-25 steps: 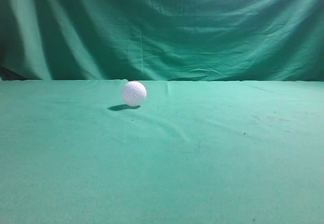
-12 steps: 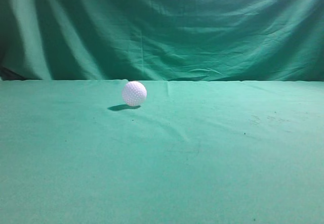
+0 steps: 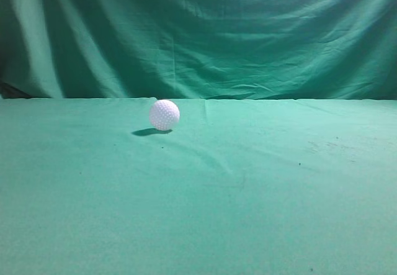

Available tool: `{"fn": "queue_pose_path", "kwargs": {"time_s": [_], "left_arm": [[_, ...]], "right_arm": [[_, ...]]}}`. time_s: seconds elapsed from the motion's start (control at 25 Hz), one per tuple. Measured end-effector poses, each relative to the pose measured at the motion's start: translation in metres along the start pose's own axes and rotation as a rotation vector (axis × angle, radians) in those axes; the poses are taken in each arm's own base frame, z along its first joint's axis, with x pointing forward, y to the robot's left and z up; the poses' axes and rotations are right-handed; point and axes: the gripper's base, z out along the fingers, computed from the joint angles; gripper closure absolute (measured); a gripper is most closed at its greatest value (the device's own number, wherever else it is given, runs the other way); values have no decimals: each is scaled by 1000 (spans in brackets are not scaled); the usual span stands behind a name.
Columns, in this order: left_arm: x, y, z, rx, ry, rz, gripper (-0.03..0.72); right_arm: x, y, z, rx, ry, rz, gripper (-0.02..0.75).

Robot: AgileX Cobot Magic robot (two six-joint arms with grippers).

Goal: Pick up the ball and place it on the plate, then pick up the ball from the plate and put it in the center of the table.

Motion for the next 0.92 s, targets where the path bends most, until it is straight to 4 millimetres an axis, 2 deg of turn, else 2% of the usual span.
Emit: {"fn": "queue_pose_path", "kwargs": {"time_s": [0.92], "left_arm": [[0,-4,0,69,3,42,688]], "right_arm": [[0,0,0,0,0,0,689]]}}
